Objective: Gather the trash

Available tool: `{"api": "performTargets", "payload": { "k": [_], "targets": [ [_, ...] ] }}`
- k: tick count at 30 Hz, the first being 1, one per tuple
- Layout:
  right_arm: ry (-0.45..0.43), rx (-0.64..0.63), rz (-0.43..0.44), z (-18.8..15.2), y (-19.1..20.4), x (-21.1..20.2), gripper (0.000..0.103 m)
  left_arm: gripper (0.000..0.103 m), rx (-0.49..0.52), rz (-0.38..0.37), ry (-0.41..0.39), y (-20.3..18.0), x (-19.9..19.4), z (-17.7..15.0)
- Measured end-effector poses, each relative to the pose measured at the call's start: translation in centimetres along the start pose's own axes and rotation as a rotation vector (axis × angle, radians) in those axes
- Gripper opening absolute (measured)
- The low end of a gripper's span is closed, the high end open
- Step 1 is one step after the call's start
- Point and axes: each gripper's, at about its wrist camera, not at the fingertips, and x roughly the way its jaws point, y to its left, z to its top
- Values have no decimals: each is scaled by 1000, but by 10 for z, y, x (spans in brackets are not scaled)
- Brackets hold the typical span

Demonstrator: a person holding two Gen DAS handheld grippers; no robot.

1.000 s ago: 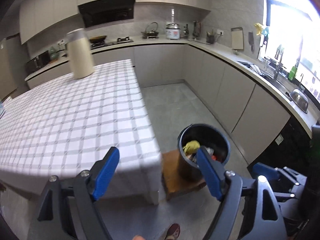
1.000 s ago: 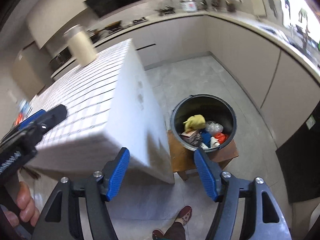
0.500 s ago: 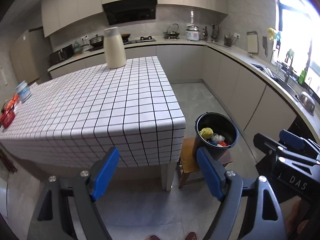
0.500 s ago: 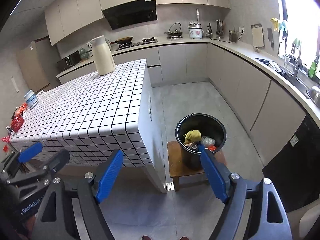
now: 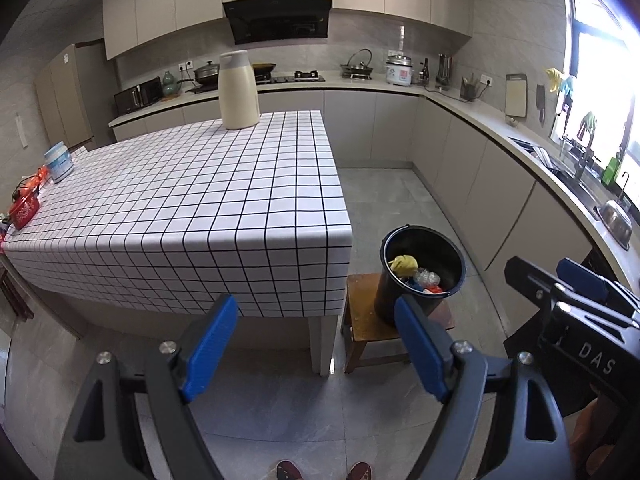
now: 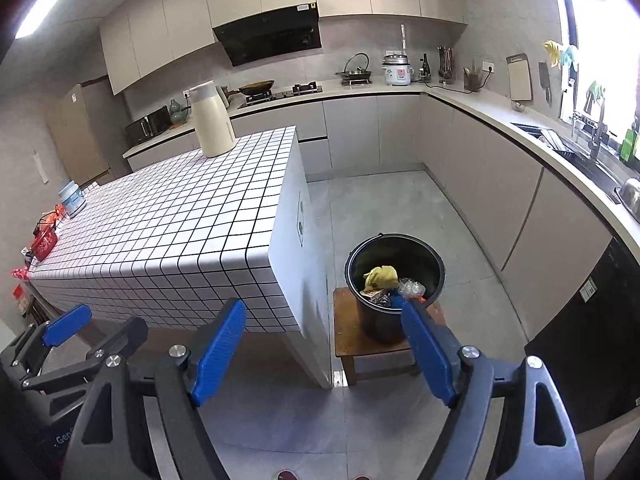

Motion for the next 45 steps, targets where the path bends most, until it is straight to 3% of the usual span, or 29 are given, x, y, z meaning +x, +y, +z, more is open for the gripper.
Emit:
{"api": "performTargets", "payload": {
  "k": [16,45],
  "targets": [
    [1,-6,8,-1,0,-2,82,83,3,32,2,0,-3,-2],
    [20,-1,10,0,6,8,82,84,14,25,13,3,3,7]
  ]
}}
